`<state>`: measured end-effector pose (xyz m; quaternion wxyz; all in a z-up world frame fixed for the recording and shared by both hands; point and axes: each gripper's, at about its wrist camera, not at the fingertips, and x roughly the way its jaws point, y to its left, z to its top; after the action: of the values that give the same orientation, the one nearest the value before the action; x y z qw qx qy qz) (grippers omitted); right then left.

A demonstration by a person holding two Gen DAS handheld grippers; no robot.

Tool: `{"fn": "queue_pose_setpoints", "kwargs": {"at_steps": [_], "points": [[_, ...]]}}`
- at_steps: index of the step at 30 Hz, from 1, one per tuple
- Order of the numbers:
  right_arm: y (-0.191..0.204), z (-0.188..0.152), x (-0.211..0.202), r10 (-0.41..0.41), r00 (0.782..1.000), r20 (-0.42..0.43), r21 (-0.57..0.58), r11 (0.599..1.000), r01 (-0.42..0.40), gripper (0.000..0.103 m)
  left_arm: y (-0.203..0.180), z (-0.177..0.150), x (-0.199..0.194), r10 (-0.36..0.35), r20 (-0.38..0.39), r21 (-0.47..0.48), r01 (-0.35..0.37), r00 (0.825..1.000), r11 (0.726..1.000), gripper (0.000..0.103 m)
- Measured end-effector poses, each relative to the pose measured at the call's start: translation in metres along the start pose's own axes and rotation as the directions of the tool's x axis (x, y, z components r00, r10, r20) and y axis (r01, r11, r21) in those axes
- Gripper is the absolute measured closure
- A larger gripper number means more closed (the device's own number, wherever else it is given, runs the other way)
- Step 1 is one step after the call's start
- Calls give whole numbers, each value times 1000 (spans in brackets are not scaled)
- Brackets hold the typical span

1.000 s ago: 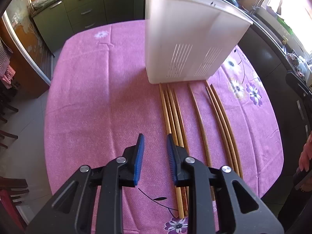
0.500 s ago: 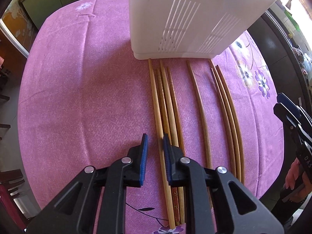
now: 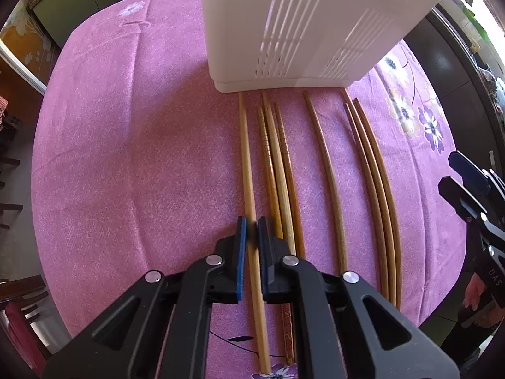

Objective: Organize utensils
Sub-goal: 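Grasp a single wooden chopstick with the left gripper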

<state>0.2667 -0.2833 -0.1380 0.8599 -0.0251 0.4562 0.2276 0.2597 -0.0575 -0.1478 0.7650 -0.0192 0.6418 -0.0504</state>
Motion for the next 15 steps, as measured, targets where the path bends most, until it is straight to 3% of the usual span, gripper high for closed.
{"fn": "queue_pose_setpoints", "kwargs": {"at_steps": [10, 15], "points": [[6, 11, 29, 47, 992, -116, 15, 999, -45, 54, 12, -15, -48, 6, 172, -4, -6, 985, 1000, 96], [9, 20, 53, 63, 976, -209, 35, 998, -57, 70, 28, -39, -74, 8, 246, 8, -10, 969, 1000, 98]]}}
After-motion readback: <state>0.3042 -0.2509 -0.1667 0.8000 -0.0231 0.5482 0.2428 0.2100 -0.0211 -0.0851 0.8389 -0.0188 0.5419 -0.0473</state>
